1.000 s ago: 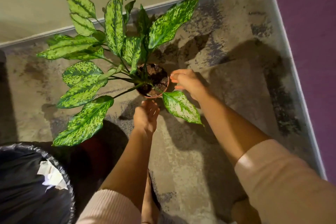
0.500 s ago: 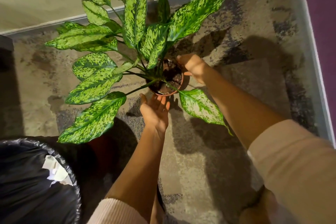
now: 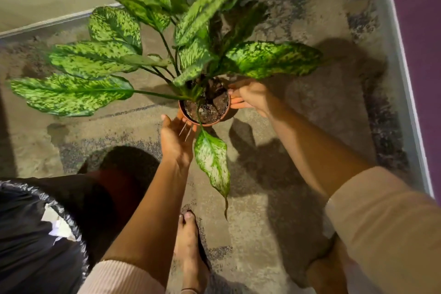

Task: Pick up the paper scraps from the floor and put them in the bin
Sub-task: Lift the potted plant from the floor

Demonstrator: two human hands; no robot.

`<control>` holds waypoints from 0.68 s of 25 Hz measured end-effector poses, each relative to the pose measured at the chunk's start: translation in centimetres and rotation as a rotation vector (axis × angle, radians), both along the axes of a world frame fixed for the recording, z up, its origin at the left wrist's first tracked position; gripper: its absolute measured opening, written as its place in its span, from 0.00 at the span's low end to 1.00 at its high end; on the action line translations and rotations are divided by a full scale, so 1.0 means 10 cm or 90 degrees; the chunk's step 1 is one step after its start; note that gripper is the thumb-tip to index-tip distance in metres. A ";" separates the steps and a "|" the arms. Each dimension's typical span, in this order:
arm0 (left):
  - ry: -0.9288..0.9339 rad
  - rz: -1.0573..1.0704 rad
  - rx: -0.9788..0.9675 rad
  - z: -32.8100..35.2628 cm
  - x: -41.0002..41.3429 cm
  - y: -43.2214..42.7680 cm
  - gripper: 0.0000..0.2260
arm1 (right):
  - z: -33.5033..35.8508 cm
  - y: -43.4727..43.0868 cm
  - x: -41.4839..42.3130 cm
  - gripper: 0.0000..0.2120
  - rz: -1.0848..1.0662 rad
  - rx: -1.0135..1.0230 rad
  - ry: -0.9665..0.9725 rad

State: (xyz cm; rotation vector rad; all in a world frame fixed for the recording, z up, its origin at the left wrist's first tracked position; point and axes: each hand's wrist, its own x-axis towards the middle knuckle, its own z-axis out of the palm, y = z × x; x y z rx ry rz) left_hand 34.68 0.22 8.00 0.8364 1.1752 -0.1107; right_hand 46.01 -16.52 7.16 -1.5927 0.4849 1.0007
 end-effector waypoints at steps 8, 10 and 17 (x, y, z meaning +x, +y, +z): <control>-0.035 -0.156 -0.102 0.13 0.21 -0.42 0.30 | 0.04 -0.80 -0.17 0.12 -0.162 0.024 0.010; -0.025 -0.168 -0.091 0.10 0.36 -0.65 0.34 | 0.07 -1.03 -0.13 0.14 -0.180 0.022 0.014; -0.086 -0.289 -0.123 0.03 1.18 -1.47 0.37 | 0.14 -1.91 0.32 0.13 -0.293 0.025 -0.046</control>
